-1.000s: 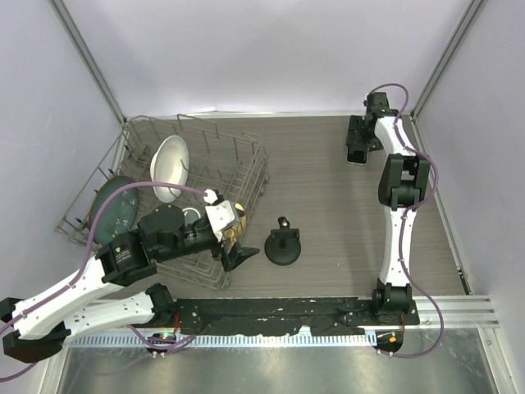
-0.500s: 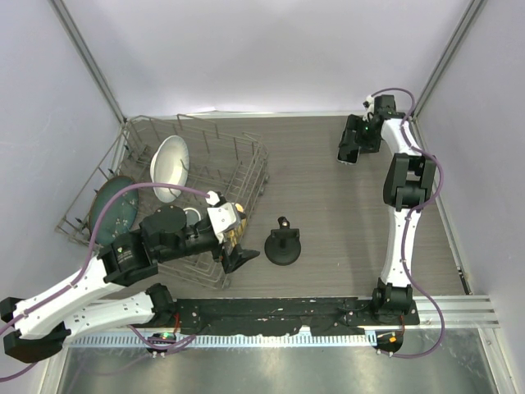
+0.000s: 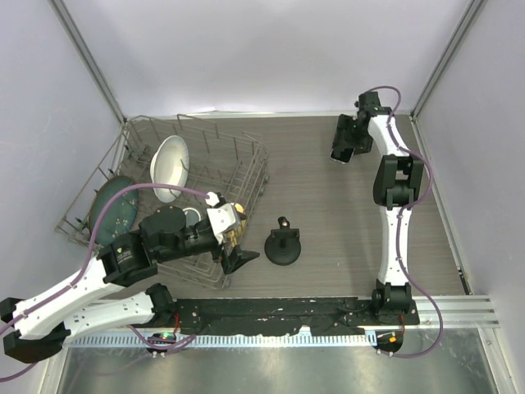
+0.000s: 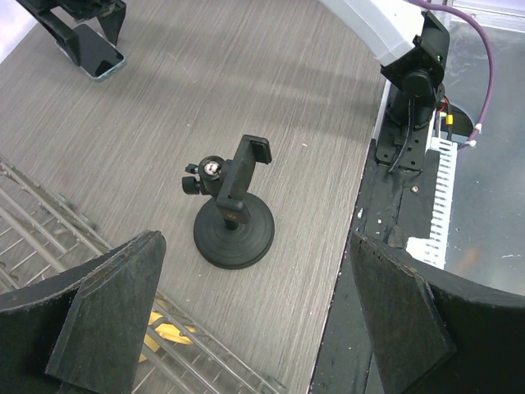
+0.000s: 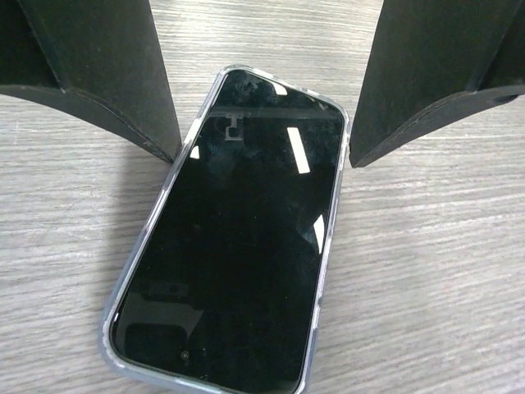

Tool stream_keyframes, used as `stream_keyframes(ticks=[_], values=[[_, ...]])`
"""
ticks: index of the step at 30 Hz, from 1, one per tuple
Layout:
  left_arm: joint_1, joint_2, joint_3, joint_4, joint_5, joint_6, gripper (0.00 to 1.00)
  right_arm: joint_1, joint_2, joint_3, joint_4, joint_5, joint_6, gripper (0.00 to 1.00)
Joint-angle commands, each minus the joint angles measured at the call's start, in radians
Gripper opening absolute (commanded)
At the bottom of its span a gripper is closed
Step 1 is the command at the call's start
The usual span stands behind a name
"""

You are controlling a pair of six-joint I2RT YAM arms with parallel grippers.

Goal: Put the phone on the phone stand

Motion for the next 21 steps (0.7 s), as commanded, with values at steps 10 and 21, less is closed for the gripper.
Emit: stream_keyframes(ticks=[10,21], values=[[0.003,-0.005,-0.014,0.049,0.028,-0.013,1.00,0.057,-0.058,0.127,-0.077,0.207,0.218,0.89],[0.003,-0.011,-0.018,0.049,0.015,-0.010,1.00,0.165,-0.190,-0.018,0.222,0.298,0.045,0.86]])
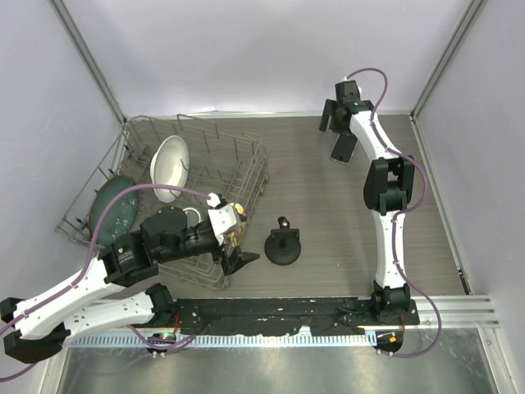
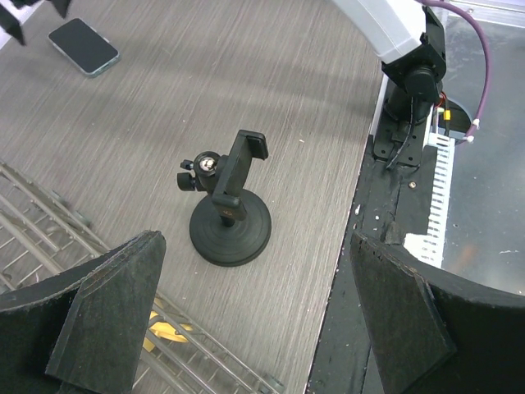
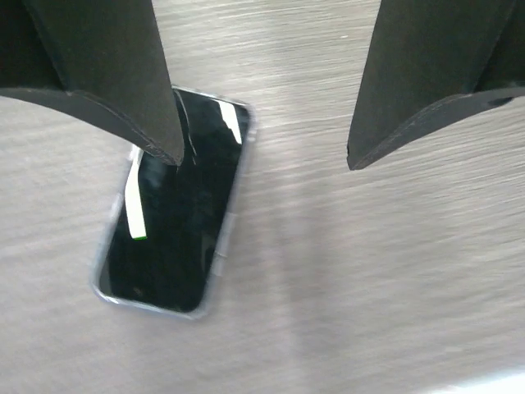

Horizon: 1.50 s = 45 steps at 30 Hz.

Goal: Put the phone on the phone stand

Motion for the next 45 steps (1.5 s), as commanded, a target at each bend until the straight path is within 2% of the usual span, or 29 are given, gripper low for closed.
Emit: stream_keyframes(ticks=[1,3,4,6,10,13,14,15,17,18,19,21,24,35,39,42,45], values=[[0.003,-0.005,-0.006,0.048,0.009,-0.007,1.00,0.025,-0.085,-0.005,0.146,-0.066,-0.058,0.82],[0.003,-0.005,-0.005,0.048,0.012,-0.007,1.00,0.025,-0.035,0.031,0.143,-0.164,-0.044,0.77],[0.003,-0.004,-0.005,0.048,0.014,-0.007,1.00,0.027,-0.016,0.060,0.137,-0.239,-0.043,0.68],[0.003,-0.007,-0.006,0.046,0.011,-0.009,1.00,0.025,0.020,0.089,0.104,-0.281,-0.037,0.61],[0.003,-0.010,-0.009,0.046,0.006,-0.006,1.00,0.035,0.079,0.127,0.061,-0.297,-0.064,0.60],[0.003,-0.004,-0.008,0.049,0.014,-0.007,1.00,0.035,0.085,0.132,0.051,-0.308,-0.087,0.53],[0.003,-0.002,-0.008,0.048,0.015,-0.006,1.00,0.036,0.087,0.135,0.037,-0.305,-0.090,0.40],[0.003,0.001,-0.008,0.046,0.015,-0.006,1.00,0.036,0.091,0.146,0.019,-0.294,-0.090,0.22],[0.003,0.001,-0.008,0.045,0.014,-0.006,1.00,0.036,0.110,0.190,-0.047,-0.262,-0.083,0.23],[0.003,-0.004,-0.006,0.046,0.014,-0.007,1.00,0.036,0.116,0.204,-0.069,-0.255,-0.077,0.35],[0.003,-0.004,-0.008,0.046,0.012,-0.006,1.00,0.036,0.120,0.221,-0.090,-0.249,-0.073,0.41],[0.003,-0.005,-0.006,0.046,0.012,-0.007,1.00,0.036,0.125,0.227,-0.136,-0.229,-0.069,0.45],[0.003,-0.005,-0.006,0.046,0.015,-0.006,1.00,0.036,0.113,0.221,-0.172,-0.188,-0.064,0.46],[0.003,-0.016,-0.005,0.043,0.015,-0.006,1.00,0.030,0.130,0.262,-0.264,-0.217,-0.101,0.53],[0.003,-0.019,-0.005,0.043,0.017,-0.007,1.00,0.030,0.133,0.264,-0.299,-0.242,-0.159,0.53],[0.003,-0.016,-0.005,0.045,0.020,-0.007,1.00,0.032,0.127,0.253,-0.314,-0.251,-0.216,0.48],[0.003,-0.011,-0.005,0.045,0.021,-0.009,1.00,0.033,0.085,0.201,-0.256,-0.205,-0.257,0.46]])
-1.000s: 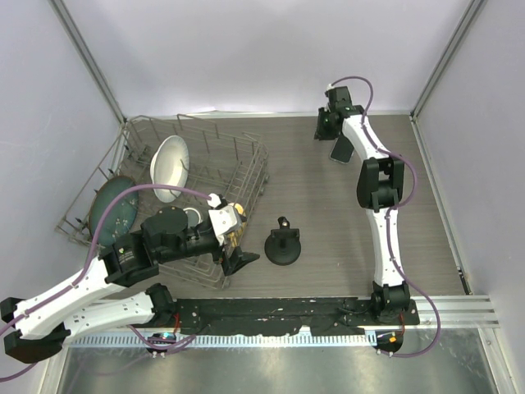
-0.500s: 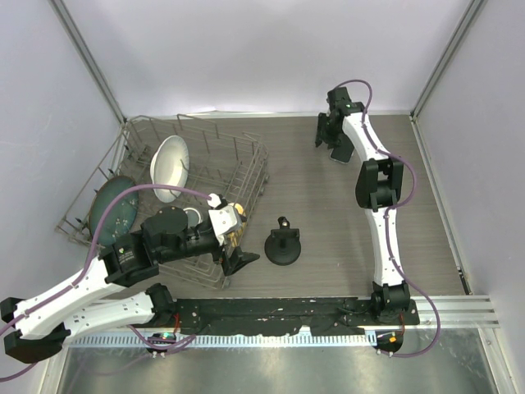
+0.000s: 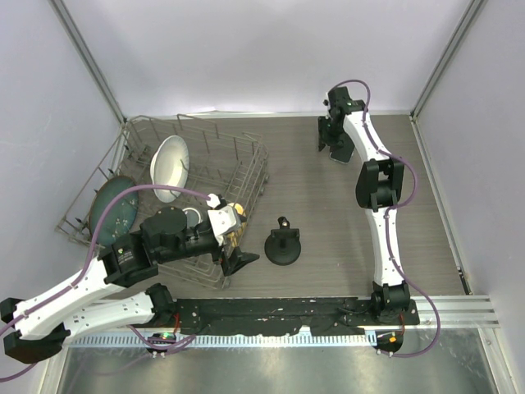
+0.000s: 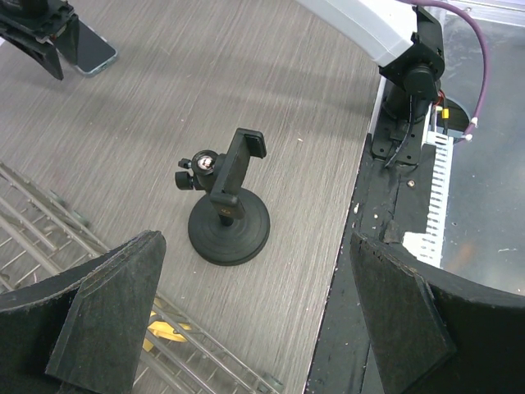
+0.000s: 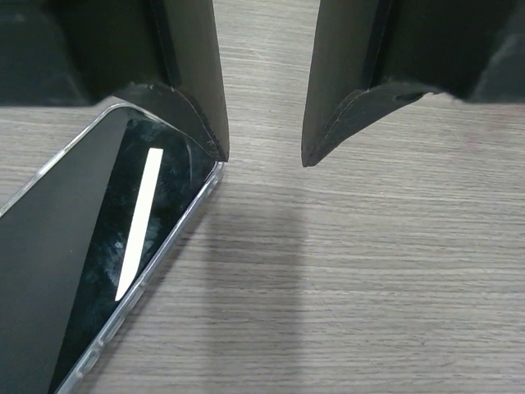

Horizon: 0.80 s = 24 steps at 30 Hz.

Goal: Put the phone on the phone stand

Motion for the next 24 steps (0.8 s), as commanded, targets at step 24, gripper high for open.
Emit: stream_keyframes(ticks=[24], values=[[0.003,0.006,-0.001,0.044,0.005,-0.006,1.00,-0.036,-0.066,-0.116,0.191,-0.146,-0.404,0.81]])
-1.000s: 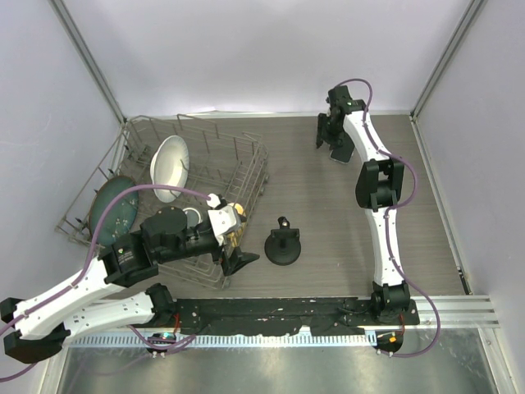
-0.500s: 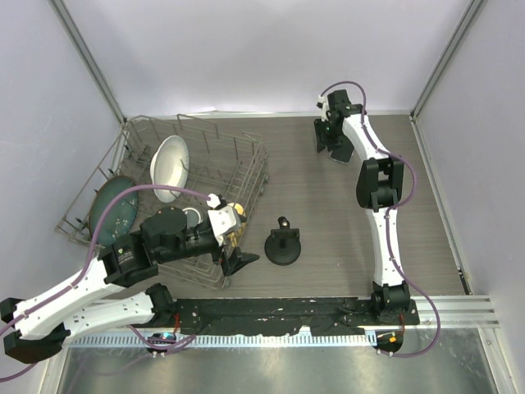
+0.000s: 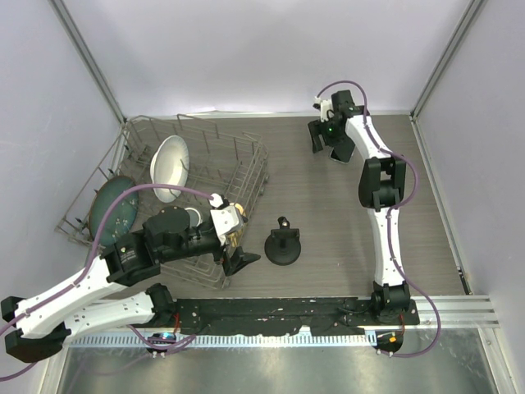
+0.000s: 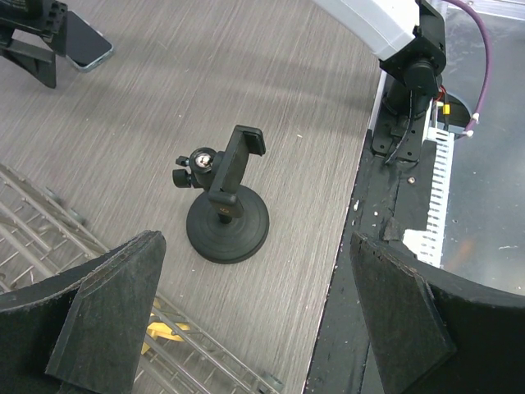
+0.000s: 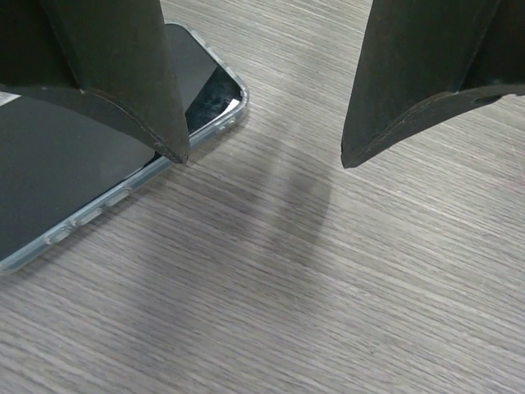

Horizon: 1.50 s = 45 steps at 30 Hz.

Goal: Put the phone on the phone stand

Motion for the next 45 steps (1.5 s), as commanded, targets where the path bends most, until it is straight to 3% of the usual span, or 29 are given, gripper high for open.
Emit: stream_keyframes(ticks=[1,11,20,30,36,41,45], values=[[0.003,-0.005,-0.001,0.044,0.007,-0.004,1.00,-0.010,-0.047,-0.004,-0.013,0.004,-0.022,0.81],[0.003,-0.005,-0.001,0.042,0.013,-0.007,1.00,-0.022,-0.052,-0.029,-0.039,-0.004,-0.010,0.83],[0.003,-0.005,0.001,0.048,0.024,-0.007,1.00,-0.002,-0.090,-0.058,-0.022,0.430,0.087,0.81],[0.003,-0.006,0.001,0.047,0.025,-0.007,1.00,0.013,-0.188,-0.184,-0.011,0.611,0.168,0.82],[0.003,-0.003,-0.001,0.048,0.033,-0.009,1.00,-0.028,-0.244,-0.271,0.036,0.455,0.189,0.85],[0.003,-0.008,-0.001,0.048,0.031,-0.009,1.00,-0.059,-0.207,-0.259,0.056,0.279,0.163,0.88],[0.003,-0.008,-0.001,0.047,0.031,-0.009,1.00,-0.076,-0.172,-0.235,0.069,0.237,0.189,0.89]])
